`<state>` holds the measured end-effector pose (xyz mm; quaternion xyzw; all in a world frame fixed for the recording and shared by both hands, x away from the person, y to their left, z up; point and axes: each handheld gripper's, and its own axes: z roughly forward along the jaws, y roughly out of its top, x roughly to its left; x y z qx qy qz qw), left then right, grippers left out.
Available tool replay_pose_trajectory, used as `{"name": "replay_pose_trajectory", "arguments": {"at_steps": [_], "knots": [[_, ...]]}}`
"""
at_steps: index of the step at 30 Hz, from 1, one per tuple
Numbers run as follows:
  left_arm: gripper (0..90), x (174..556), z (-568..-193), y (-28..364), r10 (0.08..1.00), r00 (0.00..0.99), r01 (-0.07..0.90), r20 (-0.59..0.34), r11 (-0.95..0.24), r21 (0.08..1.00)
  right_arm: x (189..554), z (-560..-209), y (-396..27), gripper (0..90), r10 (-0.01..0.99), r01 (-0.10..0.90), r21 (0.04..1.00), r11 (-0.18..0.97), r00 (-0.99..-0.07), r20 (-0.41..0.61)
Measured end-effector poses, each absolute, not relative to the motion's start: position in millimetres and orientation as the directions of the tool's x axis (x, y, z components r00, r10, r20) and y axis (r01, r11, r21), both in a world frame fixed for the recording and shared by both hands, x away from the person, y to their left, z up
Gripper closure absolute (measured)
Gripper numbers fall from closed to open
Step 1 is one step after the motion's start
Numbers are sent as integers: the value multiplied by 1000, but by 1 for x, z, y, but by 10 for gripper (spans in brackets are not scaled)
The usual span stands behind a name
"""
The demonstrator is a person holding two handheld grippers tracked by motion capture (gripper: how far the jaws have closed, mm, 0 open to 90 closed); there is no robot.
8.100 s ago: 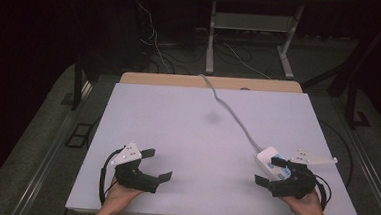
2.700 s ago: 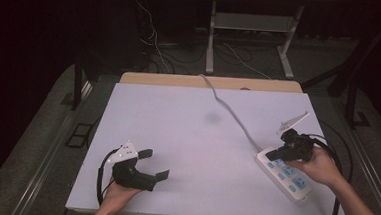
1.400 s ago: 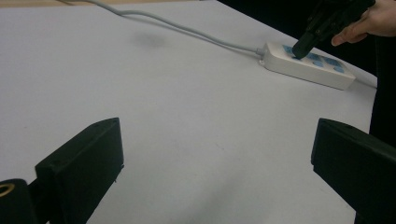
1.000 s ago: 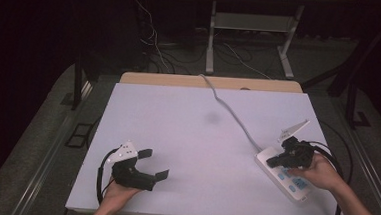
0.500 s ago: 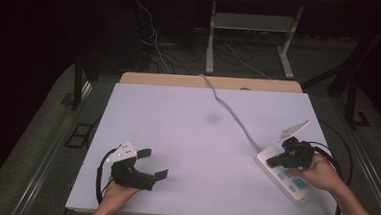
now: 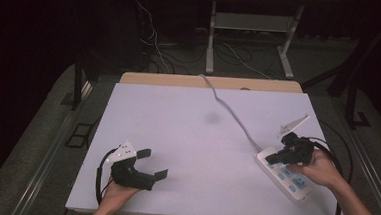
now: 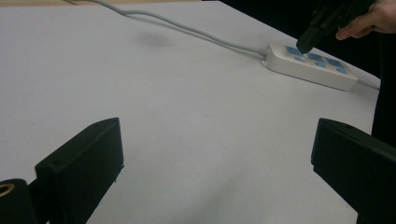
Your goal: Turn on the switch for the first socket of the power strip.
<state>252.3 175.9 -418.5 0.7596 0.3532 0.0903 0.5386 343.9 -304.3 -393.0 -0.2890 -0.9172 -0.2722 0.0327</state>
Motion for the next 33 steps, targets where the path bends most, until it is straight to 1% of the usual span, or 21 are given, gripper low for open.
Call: {"name": "replay_pose_trajectory", "arguments": {"at_steps": [12,18,30,33], "knots": [[9,252,-418,177,634,735,437,-241,-170,883,349,-370,-301,900,520,534,518,668,-833,189],[10,252,-418,177,634,735,436,-241,-170,884,349,-366,-302,900,531,536,534,654,-828,180],[10,252,-418,176,632,734,437,-248,-160,885,348,-355,-308,892,591,580,619,530,-776,220],[10,252,-418,176,633,733,437,-249,-157,886,346,-353,-310,771,619,601,632,489,-750,233]]}}
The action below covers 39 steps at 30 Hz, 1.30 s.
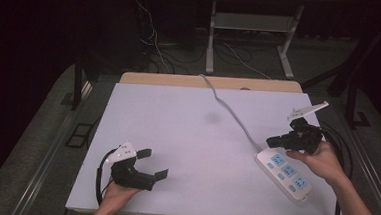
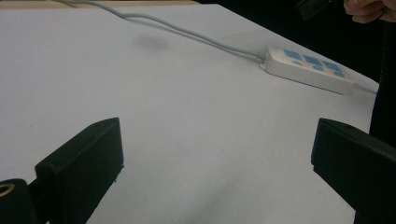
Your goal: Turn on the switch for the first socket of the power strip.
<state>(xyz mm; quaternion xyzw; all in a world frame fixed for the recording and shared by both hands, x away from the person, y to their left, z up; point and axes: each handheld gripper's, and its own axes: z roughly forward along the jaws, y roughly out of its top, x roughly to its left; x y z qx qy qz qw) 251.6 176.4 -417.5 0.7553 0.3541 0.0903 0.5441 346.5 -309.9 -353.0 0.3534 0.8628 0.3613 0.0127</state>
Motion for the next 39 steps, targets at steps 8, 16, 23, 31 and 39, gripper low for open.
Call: {"name": "replay_pose_trajectory", "arguments": {"at_steps": [8,16,23,31,39], "knots": [[10,252,-418,176,634,732,436,-249,-156,886,337,-353,-322,236,700,646,677,352,-662,267],[10,252,-418,176,635,731,438,-250,-155,886,317,-359,-329,0,740,649,721,243,-604,295],[10,252,-418,177,636,730,438,-249,-157,885,300,-369,-331,0,729,637,743,204,-606,319],[10,252,-418,177,636,730,439,-249,-159,884,282,-389,-333,0,722,637,753,165,-598,348],[10,252,-418,177,636,731,440,-247,-162,883,263,-406,-330,0,724,612,777,149,-603,335]]}}
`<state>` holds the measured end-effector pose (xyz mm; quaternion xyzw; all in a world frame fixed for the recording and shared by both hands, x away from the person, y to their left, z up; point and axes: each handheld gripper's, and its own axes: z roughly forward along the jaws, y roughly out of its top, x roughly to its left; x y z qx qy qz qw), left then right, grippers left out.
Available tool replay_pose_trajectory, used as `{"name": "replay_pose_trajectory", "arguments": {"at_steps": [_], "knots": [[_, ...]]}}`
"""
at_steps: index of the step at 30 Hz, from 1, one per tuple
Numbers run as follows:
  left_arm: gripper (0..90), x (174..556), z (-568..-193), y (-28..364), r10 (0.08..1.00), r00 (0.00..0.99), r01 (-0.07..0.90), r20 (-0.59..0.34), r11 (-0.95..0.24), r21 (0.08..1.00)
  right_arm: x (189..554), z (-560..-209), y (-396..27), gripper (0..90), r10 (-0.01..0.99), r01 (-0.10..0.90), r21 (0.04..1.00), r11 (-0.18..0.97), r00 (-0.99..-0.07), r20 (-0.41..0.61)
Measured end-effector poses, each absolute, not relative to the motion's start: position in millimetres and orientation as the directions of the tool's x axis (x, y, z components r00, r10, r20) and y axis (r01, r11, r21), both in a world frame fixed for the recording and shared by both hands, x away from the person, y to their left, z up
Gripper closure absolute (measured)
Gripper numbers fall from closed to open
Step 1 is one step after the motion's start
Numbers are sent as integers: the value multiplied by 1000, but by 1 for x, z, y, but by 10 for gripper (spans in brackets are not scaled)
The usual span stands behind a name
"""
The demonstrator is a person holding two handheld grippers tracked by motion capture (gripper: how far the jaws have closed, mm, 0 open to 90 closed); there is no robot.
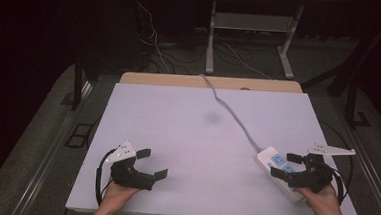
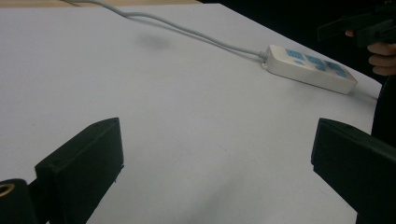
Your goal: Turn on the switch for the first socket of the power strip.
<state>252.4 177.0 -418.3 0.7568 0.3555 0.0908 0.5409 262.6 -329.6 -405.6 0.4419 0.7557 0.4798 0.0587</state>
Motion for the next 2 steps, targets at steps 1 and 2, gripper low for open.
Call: {"name": "replay_pose_trajectory", "arguments": {"at_steps": [1,2], "knots": [[10,253,-418,177,637,730,441,-247,-163,883,261,-408,-328,0,722,615,773,152,-604,339],[10,253,-418,177,637,730,441,-246,-164,882,259,-411,-328,0,721,615,773,155,-606,337]]}}
